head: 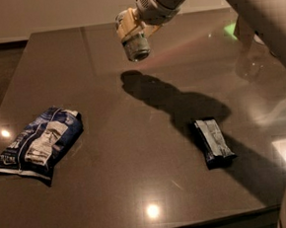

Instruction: Place 7up can upright

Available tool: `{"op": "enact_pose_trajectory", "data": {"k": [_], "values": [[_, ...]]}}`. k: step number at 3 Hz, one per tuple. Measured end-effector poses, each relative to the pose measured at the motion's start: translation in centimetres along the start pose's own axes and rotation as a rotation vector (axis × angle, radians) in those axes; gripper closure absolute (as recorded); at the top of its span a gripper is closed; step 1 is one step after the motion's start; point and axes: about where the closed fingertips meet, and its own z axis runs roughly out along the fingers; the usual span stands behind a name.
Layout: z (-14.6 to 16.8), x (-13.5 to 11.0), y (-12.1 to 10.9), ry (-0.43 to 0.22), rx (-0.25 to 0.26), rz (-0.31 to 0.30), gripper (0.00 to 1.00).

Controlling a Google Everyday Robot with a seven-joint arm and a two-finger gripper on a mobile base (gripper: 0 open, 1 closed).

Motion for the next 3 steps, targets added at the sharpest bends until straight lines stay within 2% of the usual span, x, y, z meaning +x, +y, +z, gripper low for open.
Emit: {"op": "enact_pose_trajectory", "data": {"k": [1,2,3], "values": [[-0.07,-0.23,-0.77,-0.025,0.082,-0.062,1.0],[-0.15,-0.27,-1.05,-0.031,0.105,-0.083,1.0],[-0.15,-0.27,-1.06,-0.031,0.105,-0.083,1.0]]}}
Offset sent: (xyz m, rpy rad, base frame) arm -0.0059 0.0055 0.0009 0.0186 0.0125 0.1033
